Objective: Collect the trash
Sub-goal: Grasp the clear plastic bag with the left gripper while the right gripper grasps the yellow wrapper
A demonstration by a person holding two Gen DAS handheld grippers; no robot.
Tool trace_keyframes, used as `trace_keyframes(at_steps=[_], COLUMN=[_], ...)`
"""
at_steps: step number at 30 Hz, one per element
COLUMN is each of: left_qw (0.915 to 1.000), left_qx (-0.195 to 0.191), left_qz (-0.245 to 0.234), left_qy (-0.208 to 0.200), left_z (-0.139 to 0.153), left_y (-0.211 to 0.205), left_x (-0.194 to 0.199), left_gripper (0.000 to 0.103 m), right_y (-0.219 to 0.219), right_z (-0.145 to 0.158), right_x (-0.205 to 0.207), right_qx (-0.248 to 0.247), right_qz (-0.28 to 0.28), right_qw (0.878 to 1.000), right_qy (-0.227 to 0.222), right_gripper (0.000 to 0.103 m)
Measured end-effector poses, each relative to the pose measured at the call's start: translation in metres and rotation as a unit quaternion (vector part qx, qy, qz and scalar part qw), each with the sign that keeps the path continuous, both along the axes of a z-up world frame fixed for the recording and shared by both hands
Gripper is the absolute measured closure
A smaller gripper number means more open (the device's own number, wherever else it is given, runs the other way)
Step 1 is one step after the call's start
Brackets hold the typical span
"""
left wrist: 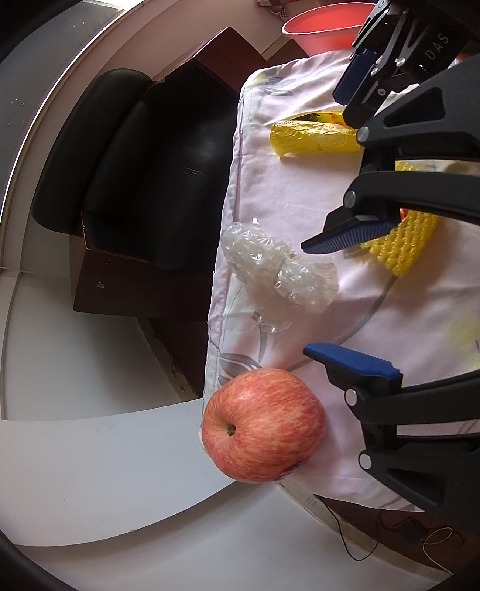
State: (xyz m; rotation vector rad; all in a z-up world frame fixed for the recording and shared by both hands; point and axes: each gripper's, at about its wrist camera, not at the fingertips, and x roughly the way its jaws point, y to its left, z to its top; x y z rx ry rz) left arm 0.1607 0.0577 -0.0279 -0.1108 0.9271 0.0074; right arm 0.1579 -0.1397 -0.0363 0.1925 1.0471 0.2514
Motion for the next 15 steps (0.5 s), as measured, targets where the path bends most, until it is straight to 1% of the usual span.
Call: trace_keyframes(at_steps=[2,7,8,9,12,15], left_qw=[1.0,0.9998,0.9997,0.9996,0.9995,0.9995], left_qx=[0.004,-0.002,-0.003,-0.005,0.002,0.0], left_qz=[-0.001,-0.018,-0.022,-0.026,-0.031,-0.03], left_qy=[0.004,0.007,0.007,0.008,0.001,-0.001], left_z=[-0.005,-0.015,-0.016,-0.018,-0.02,-0.02], left_y=[0.0,-0.005,-0.006,-0.008,-0.013,-0.012], left_x=[0.01,0.023,0.024,0.024,0.022,0.02], left_gripper=[0.054,0.054,0.058,0.07,0.079,0.083], right_y=[0.0,-0.002,-0.002,-0.002,-0.003,0.0], right_z=[-0.003,-0.009,-0.011,-0.012,-0.016,-0.018], right_x=[0.005,0.012,0.013,0.014,0.016,0.018], right_qx=[0.001,-0.002,-0.001,0.001,0.003,0.001], right_qz=[-0.005,-0.015,-0.016,-0.018,-0.02,-0.02], right_qw=[1.0,1.0,1.0,1.0,1.0,1.0], right_qy=[0.004,0.011,0.013,0.015,0.019,0.019], right_gripper=[0.059,0.059,0.059,0.059,0.059,0.059])
